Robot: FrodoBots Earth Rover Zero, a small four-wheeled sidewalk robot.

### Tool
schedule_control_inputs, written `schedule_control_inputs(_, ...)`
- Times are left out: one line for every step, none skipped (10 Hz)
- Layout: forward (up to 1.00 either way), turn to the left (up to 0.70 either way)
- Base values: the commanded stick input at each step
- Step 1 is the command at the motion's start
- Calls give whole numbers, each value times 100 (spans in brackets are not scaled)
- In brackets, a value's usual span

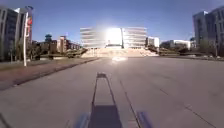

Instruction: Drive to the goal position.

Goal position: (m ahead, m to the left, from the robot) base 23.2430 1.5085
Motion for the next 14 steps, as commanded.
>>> schedule_control_inputs(70, 0)
schedule_control_inputs(70, 0)
schedule_control_inputs(70, 0)
schedule_control_inputs(70, 0)
schedule_control_inputs(70, 0)
schedule_control_inputs(70, 0)
schedule_control_inputs(70, 0)
schedule_control_inputs(70, 0)
schedule_control_inputs(70, 0)
schedule_control_inputs(70, 0)
schedule_control_inputs(70, 0)
schedule_control_inputs(70, 0)
schedule_control_inputs(70, 0)
schedule_control_inputs(70, 0)
